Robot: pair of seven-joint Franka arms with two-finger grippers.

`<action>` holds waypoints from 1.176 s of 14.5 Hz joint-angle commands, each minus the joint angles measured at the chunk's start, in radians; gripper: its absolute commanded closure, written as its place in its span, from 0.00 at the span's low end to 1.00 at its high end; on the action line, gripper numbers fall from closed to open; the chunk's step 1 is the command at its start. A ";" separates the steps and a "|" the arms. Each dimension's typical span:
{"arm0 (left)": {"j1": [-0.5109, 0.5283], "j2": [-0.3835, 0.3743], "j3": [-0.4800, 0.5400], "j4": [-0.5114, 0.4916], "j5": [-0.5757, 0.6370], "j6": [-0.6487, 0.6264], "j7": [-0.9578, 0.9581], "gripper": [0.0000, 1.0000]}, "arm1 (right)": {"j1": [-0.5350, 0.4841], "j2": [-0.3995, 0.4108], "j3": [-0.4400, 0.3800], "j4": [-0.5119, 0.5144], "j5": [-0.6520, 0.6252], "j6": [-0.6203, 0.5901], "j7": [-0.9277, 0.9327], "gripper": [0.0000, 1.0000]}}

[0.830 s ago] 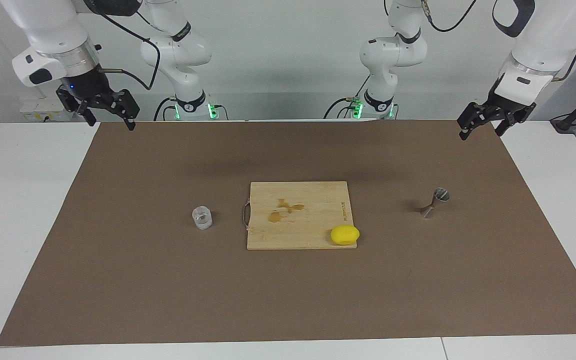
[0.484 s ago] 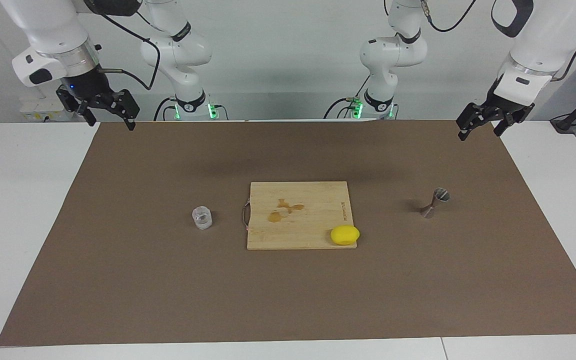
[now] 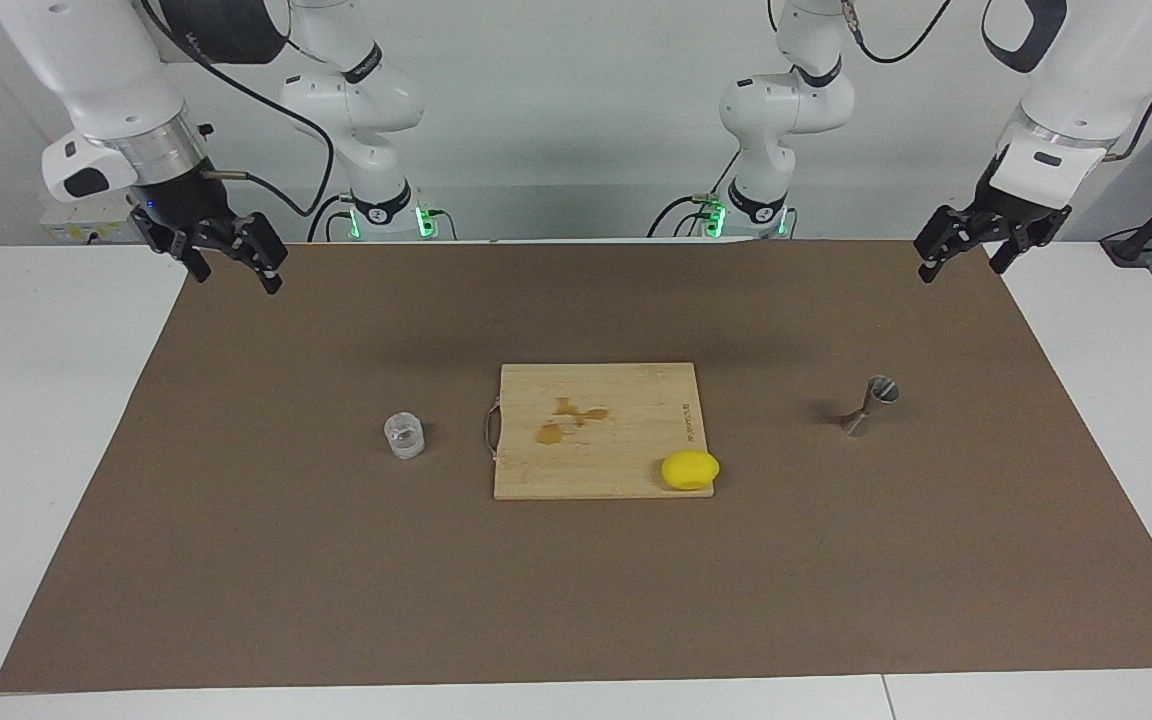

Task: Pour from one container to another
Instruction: 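Move both grippers toward the dark cup and the clear cup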

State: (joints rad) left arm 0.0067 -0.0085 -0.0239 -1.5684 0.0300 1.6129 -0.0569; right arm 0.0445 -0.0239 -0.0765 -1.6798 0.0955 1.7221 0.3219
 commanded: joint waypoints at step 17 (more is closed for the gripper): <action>-0.106 -0.134 0.002 -0.501 -0.009 0.403 -0.001 0.00 | -0.256 0.386 0.007 -0.170 0.858 0.076 0.438 0.00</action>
State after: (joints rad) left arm -0.0683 -0.1078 -0.0309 -2.0429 0.0290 2.0256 -0.0580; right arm -0.1894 0.3088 -0.0829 -1.8548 0.8738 1.8249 0.6659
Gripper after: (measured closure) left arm 0.000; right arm 0.000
